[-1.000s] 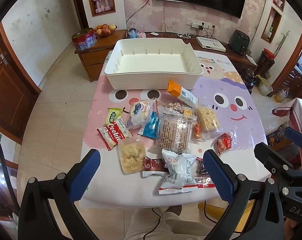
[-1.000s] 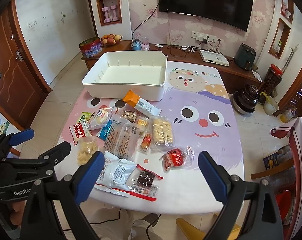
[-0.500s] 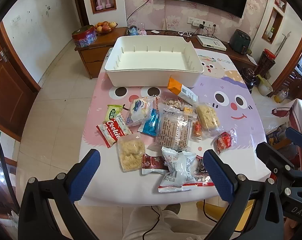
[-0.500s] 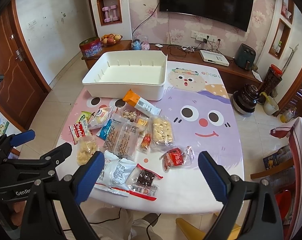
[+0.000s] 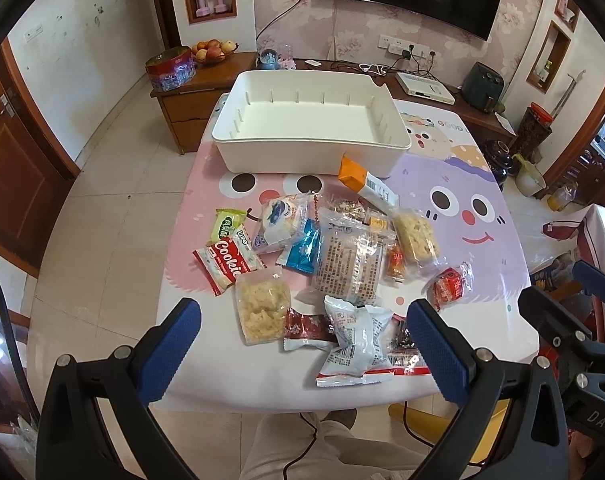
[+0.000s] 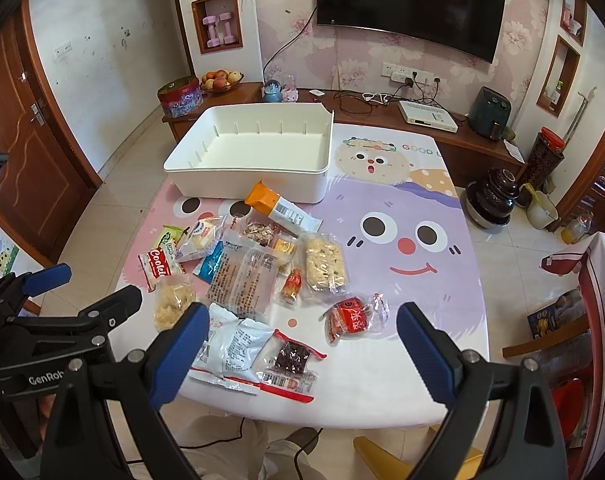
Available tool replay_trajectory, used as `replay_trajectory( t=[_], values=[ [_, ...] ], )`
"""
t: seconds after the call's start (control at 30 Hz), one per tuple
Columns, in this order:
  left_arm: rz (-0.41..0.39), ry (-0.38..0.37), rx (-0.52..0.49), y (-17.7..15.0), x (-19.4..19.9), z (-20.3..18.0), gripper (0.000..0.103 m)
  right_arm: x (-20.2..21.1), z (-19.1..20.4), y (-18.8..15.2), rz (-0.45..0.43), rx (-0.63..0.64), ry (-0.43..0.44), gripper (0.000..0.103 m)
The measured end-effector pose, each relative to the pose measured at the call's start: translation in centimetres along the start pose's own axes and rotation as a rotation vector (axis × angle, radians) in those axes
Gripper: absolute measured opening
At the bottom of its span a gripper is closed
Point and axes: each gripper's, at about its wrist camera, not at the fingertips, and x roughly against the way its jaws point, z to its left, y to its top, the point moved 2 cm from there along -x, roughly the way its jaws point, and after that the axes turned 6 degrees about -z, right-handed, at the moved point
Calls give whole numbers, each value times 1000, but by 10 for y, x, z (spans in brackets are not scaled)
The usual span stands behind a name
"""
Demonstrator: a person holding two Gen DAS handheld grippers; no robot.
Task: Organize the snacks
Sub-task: 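Grasp the blueberry cake pack with the left gripper while the right grasps the orange bar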
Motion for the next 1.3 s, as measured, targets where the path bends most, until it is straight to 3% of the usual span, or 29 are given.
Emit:
replay_trajectory(
  t=[0.37,0.53,0.9,1.3],
  values=[
    [-23,-1,13,33,-9,32,102,-9,1,20,-10,-17,8,93],
    [8,24,-75,48,-32,48,102,-24,8,36,1,-3,47,90],
    [191,-26,-58,59,-127,74,102,-102,25,67,53,91,58,86],
    [363,-119,47,62,-233,64,97,-221,30,70,171,147,53,77]
  ],
)
